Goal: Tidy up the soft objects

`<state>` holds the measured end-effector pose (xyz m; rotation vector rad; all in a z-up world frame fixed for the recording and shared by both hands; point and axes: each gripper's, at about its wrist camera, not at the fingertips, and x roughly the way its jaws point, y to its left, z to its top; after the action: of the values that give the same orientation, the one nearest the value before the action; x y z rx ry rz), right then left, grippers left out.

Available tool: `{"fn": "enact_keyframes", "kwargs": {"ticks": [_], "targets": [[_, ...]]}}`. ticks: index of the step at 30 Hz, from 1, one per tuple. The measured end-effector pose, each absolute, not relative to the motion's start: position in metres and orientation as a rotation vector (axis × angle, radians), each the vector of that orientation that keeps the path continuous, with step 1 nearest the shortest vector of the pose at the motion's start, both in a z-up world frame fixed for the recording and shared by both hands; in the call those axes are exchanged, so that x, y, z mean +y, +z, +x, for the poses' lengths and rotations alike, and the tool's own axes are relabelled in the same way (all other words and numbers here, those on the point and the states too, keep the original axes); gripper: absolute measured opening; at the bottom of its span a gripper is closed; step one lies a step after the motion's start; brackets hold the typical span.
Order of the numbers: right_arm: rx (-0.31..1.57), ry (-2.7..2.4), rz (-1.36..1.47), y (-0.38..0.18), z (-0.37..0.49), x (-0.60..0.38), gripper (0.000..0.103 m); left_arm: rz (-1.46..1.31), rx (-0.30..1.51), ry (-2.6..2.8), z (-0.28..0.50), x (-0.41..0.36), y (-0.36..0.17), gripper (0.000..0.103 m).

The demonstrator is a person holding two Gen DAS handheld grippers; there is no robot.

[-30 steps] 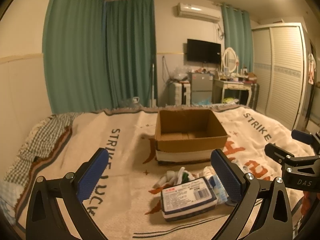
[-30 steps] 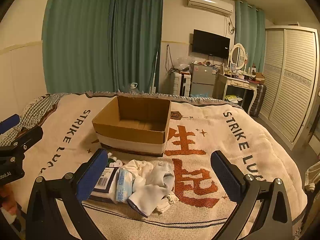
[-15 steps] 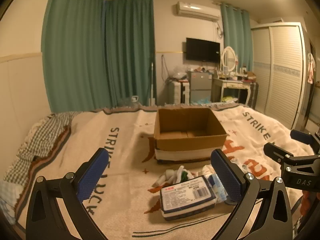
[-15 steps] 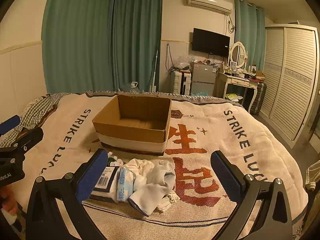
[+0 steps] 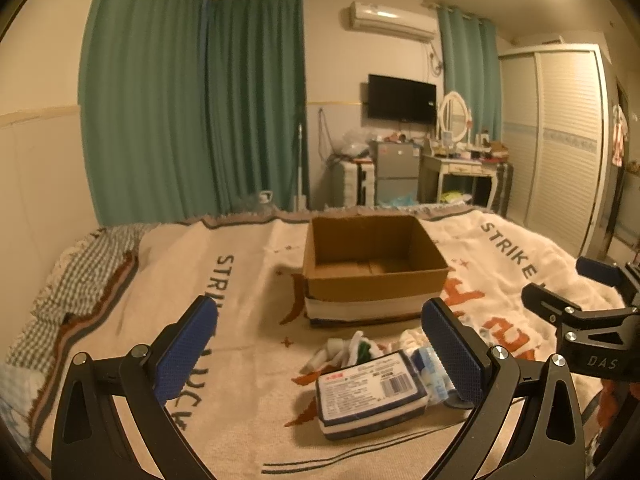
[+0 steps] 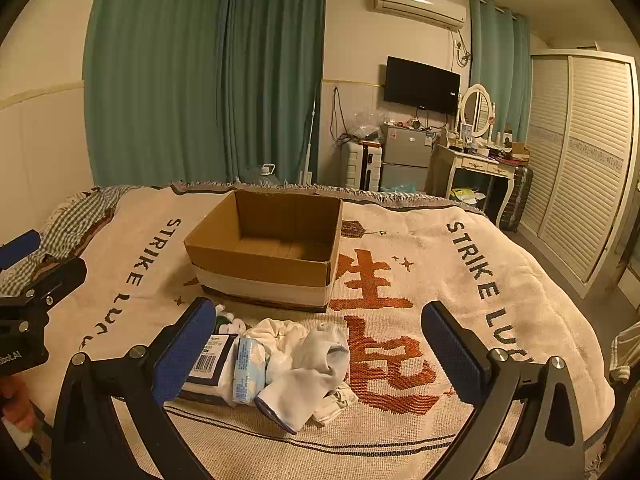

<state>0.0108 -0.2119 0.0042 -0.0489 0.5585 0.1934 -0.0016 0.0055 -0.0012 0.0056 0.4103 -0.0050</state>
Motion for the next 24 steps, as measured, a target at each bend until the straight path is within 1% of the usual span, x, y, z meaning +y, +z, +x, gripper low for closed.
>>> {"fn": "enact_keyframes", "kwargs": {"ticks": [12, 24], "targets": [[0.56, 0.19, -0.05, 0.008, 0.011, -0.214, 0.103, -0.003, 0.418, -0.005, -0.001, 0.008, 0.002, 0.103], [0.556, 0.185, -0.068, 0.021, -0.005, -0.214, 0.103, 0.0, 0.39, -0.01, -0.018, 0.008, 0.015, 0.103]]}}
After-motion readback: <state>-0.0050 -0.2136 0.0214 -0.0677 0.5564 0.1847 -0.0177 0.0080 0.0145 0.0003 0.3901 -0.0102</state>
